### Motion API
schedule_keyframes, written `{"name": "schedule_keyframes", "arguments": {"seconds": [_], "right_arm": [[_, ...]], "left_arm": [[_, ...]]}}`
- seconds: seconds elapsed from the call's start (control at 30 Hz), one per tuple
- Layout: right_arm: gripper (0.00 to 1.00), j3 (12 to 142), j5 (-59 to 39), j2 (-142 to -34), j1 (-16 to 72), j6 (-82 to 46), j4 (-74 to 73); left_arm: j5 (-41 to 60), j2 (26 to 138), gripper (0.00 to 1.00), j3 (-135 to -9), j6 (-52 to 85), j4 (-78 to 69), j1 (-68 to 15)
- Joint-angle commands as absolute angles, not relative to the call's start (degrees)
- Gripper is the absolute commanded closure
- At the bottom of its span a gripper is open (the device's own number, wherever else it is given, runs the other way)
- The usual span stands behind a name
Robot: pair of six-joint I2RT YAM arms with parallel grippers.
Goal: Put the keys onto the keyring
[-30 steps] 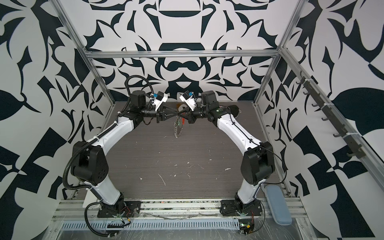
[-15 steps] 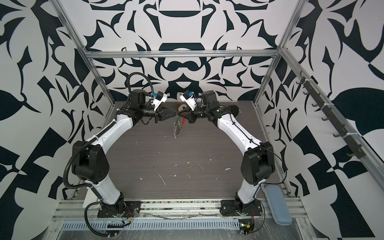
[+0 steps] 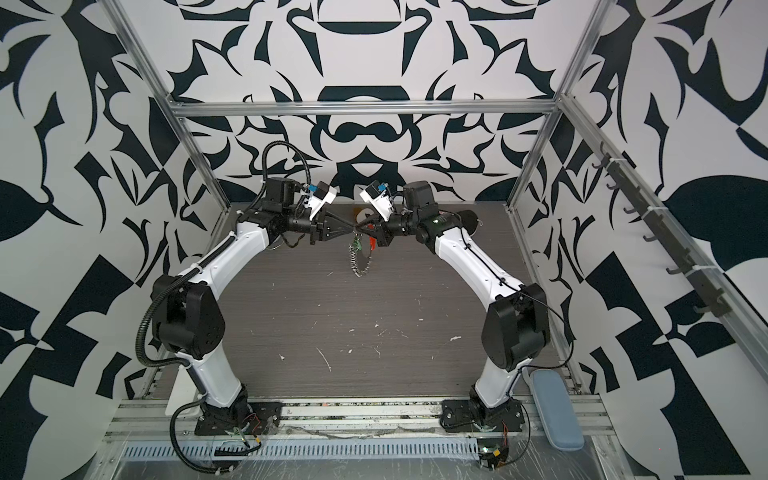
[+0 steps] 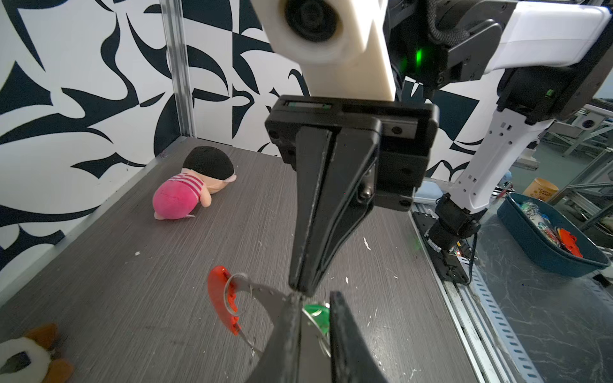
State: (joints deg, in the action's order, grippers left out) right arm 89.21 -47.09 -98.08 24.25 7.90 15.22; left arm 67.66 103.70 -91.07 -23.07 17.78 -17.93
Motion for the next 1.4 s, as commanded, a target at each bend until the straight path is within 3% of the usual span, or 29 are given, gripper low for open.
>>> {"name": "schedule_keyframes", "arguments": {"seconds": [0.0, 0.53, 0.63, 0.7, 0.77, 1.03, 1.37], "right_arm": [[1.0, 91.2, -49.0, -95.2, 24.6, 8.1, 12.7], [1.0, 91.6, -49.0, -95.2, 25.2, 8.4, 13.4], [1.0, 91.6, -48.8, -95.2, 25.2, 8.4, 13.5], [1.0, 91.7, -49.1, -95.2, 25.2, 8.0, 13.3], [1.0, 92.0, -49.5, -95.3, 25.4, 7.8, 13.0], [1.0, 93.6, -49.1, -96.3, 26.2, 7.7, 13.2], [1.0, 94.8, -48.9, -96.9, 26.6, 7.6, 13.3]], "left_arm": [[69.4, 105.0, 0.8, -93.1, -24.6, 20.6, -17.6], [70.9, 105.0, 0.78, -93.2, -24.0, 20.0, -15.9], [70.7, 103.5, 0.72, -91.2, -22.5, 16.9, -14.6], [70.3, 102.9, 0.61, -89.9, -22.0, 15.1, -14.5], [70.7, 102.9, 0.58, -89.6, -21.8, 14.5, -14.5], [73.4, 104.6, 0.58, -90.1, -20.0, 13.6, -15.5], [74.8, 105.3, 0.66, -90.9, -19.5, 14.8, -15.9]]}}
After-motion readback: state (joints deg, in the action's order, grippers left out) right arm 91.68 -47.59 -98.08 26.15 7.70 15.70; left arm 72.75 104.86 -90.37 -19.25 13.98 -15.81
